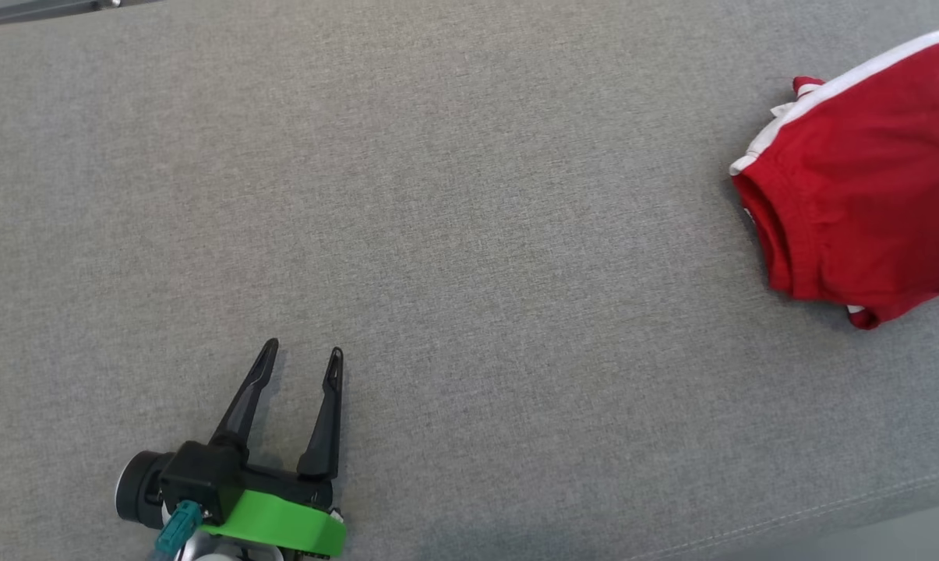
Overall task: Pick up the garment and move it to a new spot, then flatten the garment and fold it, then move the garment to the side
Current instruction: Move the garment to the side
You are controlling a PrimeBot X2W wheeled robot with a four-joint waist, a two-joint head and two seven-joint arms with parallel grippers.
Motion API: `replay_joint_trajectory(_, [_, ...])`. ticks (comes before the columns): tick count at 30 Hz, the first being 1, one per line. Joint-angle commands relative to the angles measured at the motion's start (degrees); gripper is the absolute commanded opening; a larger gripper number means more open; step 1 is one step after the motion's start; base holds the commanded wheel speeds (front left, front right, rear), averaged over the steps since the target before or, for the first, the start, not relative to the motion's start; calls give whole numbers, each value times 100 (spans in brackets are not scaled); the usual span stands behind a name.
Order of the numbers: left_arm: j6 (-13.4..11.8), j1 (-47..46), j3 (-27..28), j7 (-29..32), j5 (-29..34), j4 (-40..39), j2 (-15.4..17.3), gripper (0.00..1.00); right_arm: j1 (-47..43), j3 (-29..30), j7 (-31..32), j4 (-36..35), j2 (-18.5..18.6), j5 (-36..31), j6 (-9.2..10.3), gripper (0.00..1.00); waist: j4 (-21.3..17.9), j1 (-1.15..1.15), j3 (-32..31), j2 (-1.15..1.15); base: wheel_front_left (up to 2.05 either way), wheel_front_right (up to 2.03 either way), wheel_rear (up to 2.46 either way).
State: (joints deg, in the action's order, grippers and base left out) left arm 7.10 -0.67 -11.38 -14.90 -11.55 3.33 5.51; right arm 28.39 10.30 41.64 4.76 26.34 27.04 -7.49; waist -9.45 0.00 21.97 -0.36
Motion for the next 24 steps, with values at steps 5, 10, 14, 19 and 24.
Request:
replay_joint_trajectory(5, [-25,-143,-25,-7,-58,10,62,100,-58,164,-292,565,167,-388,0,28,234,0,149,36,0,0,0])
replay_joint_trajectory(10, [-42,-147,-52,-9,-65,57,77,100,-203,370,-556,1143,15,-892,0,100,346,0,102,36,0,0,0])
replay_joint_trajectory(14, [-120,-115,-16,-24,-49,84,69,100,-454,526,-1409,1083,30,-1196,3,100,494,0,-134,36,0,0,0])
replay_joint_trajectory(19, [-171,-18,108,-24,-130,151,41,100,-792,601,-2616,465,-140,-1305,3,100,597,0,-475,36,0,0,0])
replay_joint_trajectory(24, [-229,65,208,-28,-193,164,2,100,-1194,530,-3564,-200,-484,-1481,3,100,769,0,-815,36,0,0,0])
